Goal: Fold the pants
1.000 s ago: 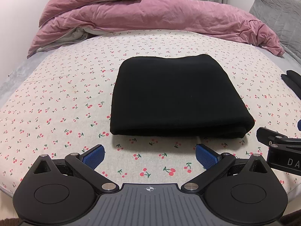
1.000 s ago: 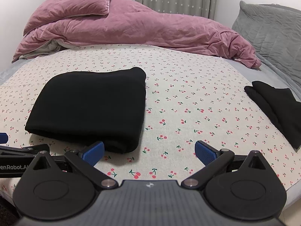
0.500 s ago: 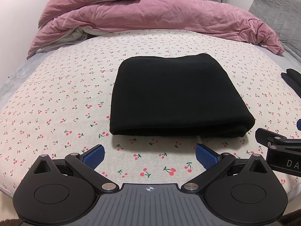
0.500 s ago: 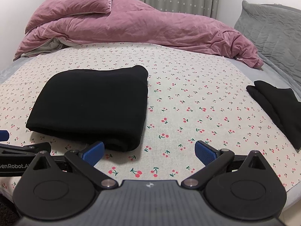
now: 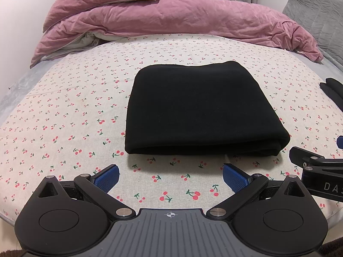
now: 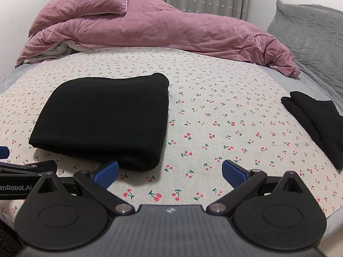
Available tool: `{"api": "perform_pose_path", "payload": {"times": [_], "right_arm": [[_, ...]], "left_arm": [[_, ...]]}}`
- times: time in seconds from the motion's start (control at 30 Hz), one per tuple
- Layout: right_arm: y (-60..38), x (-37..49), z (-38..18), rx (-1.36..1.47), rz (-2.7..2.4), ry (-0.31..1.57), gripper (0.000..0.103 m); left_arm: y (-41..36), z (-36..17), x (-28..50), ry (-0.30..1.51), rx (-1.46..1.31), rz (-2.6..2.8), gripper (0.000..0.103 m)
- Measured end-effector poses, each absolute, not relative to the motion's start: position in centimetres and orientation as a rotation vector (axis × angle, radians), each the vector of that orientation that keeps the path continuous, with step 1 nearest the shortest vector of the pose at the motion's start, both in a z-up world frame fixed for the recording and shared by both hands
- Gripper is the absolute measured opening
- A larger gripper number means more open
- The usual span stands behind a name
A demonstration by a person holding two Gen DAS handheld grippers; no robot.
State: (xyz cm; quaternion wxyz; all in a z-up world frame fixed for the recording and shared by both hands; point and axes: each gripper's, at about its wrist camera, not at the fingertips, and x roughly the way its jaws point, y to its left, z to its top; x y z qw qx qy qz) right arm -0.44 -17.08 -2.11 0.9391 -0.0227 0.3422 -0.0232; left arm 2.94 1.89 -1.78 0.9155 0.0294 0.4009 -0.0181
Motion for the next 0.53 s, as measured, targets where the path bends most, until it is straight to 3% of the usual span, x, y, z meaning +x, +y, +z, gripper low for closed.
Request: {"api": "perform_pose_path", "payload": {"times": [0.53], "right_arm": [[-16.85, -0.36, -2.18, -0.055, -0.041, 0.703, 0.103]], "left_arm": [[2.03, -1.59, 2.81, 0.814, 0.064, -0.056, 0.103]]}}
